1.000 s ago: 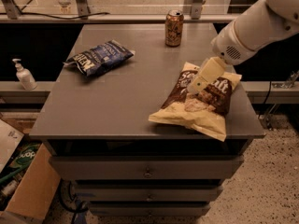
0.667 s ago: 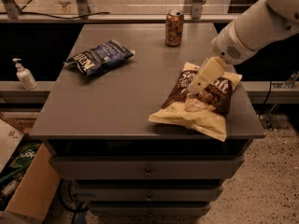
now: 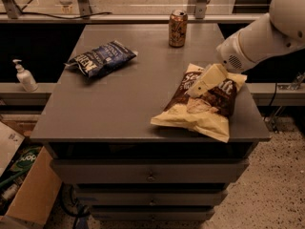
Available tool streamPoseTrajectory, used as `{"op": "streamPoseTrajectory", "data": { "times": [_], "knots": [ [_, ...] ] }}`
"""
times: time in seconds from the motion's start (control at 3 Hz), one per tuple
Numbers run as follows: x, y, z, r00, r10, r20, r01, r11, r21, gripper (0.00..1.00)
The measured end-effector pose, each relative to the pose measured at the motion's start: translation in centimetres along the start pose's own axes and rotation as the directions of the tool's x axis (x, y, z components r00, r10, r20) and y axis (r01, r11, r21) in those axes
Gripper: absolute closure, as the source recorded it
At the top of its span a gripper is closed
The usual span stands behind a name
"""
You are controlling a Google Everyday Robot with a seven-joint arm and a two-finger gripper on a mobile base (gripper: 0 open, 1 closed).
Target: Move orange can near blue chip bag
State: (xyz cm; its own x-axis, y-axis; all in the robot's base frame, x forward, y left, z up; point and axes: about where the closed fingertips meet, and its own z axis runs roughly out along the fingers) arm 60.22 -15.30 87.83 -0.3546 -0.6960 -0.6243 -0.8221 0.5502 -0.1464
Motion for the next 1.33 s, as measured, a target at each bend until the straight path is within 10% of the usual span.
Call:
{"op": "streamPoseTrajectory", "data": {
  "times": [0.33, 1.33],
  "knots": [
    [-1.4, -3.8, 2.5, 0.984, 0.076, 0.159, -0.085, 0.9953, 0.046, 0.0],
    [-7.4, -14.9, 7.5, 0.814, 0.248, 0.525, -0.302, 0.953, 0.019, 0.0]
  ]
}}
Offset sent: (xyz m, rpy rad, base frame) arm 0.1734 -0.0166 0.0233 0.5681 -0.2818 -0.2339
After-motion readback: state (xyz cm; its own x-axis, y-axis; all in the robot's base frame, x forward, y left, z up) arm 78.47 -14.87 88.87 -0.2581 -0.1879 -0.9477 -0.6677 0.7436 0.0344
